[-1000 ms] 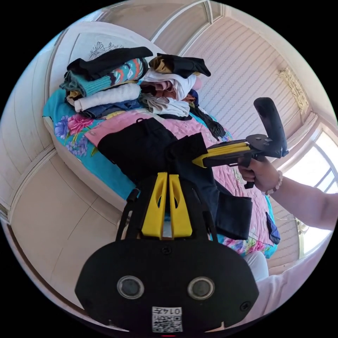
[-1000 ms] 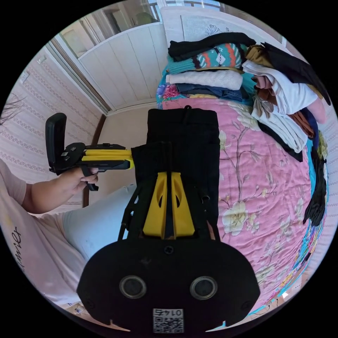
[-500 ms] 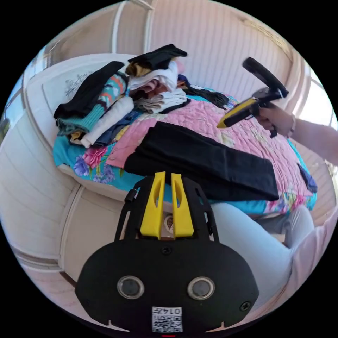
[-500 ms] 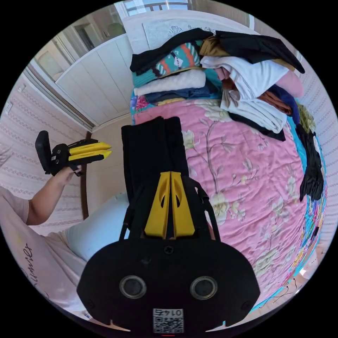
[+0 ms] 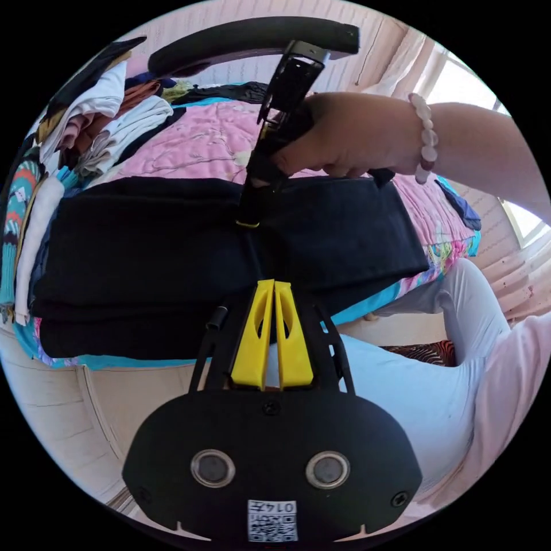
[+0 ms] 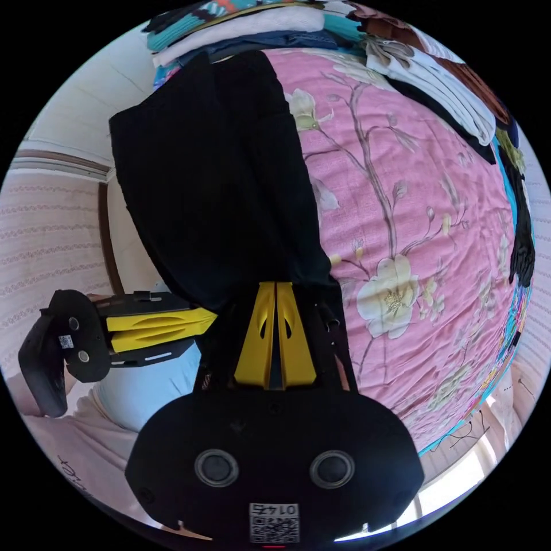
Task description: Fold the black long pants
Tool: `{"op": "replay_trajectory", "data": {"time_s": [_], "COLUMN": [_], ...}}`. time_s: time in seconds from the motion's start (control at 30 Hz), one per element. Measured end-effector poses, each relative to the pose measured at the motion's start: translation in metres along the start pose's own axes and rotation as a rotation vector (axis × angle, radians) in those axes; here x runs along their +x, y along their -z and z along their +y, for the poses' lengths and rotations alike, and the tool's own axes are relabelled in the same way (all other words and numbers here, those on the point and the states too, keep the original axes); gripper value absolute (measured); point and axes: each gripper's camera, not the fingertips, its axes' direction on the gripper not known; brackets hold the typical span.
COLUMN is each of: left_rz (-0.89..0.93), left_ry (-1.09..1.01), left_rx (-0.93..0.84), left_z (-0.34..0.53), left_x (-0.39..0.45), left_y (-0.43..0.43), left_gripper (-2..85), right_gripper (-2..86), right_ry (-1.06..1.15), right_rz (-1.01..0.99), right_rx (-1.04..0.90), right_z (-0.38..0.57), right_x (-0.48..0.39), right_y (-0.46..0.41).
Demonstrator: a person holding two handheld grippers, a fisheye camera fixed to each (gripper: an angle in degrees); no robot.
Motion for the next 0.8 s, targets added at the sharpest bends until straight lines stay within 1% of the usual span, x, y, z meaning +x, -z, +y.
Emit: {"op": "replay_trajectory", "data": {"time_s": [0.07,0.13,0.2,0.27,0.33,0.37,0.43,0.53,0.6,0.63,0.67,0.7,0.73,0.77,0.8], "left_rz": [0.012,-0.054,-0.177,-0.223,-0.207,-0.207,-0.231,-0.274,-0.290,-0.299,-0.328,-0.359,-0.363,-0.343,-0.291], "left_ry": [-0.001,-0.051,-0.112,-0.119,-0.082,-0.067,-0.077,-0.100,-0.111,-0.123,-0.139,-0.145,-0.162,-0.201,-0.225], "left_rx": [0.015,0.004,-0.029,-0.040,-0.047,-0.047,-0.050,-0.063,-0.055,-0.051,-0.032,0.019,0.050,0.111,0.156], "left_z": [-0.002,-0.007,-0.012,-0.013,-0.013,-0.013,-0.016,-0.021,-0.021,-0.020,-0.019,-0.015,-0.012,-0.009,-0.008], "left_x": [0.007,0.027,0.055,0.065,0.068,0.071,0.080,0.097,0.110,0.115,0.125,0.139,0.147,0.164,0.181], "left_y": [-0.001,0.004,0.013,0.007,-0.008,-0.014,-0.020,-0.027,-0.024,-0.021,-0.012,0.000,0.007,0.018,0.027], "left_gripper": [-1.0,-1.0,-1.0,-1.0,-1.0,-1.0,-1.0,-1.0,-0.9,-0.9,-0.8,-0.8,-0.7,-0.4,0.1], "right_gripper": [-0.9,-1.0,-1.0,-1.0,-1.0,-1.0,-0.9,-1.0,-0.9,-0.9,-0.9,-0.9,-0.8,-0.6,-0.5], "right_ry": [0.006,-0.001,0.052,0.127,0.117,0.108,0.082,0.034,0.059,0.056,0.057,0.043,0.007,-0.045,-0.077], "right_rz": [-0.023,-0.051,-0.056,0.004,0.035,0.040,0.032,0.030,0.009,-0.040,-0.085,-0.088,-0.084,-0.109,-0.133], "right_rx": [-0.022,-0.024,-0.029,-0.031,0.000,-0.017,-0.019,0.032,0.044,0.058,0.082,0.101,0.187,0.293,0.340], "right_z": [-0.003,0.000,0.005,0.011,0.011,0.008,0.007,0.018,0.028,0.037,0.051,0.061,0.089,0.125,0.145], "right_x": [0.007,0.013,0.014,0.015,0.020,0.024,0.029,0.037,0.044,0.053,0.062,0.068,0.080,0.096,0.105], "right_y": [-0.007,-0.010,-0.008,-0.001,-0.003,-0.016,-0.041,-0.062,-0.072,-0.074,-0.072,-0.070,-0.060,-0.051,-0.048]}}
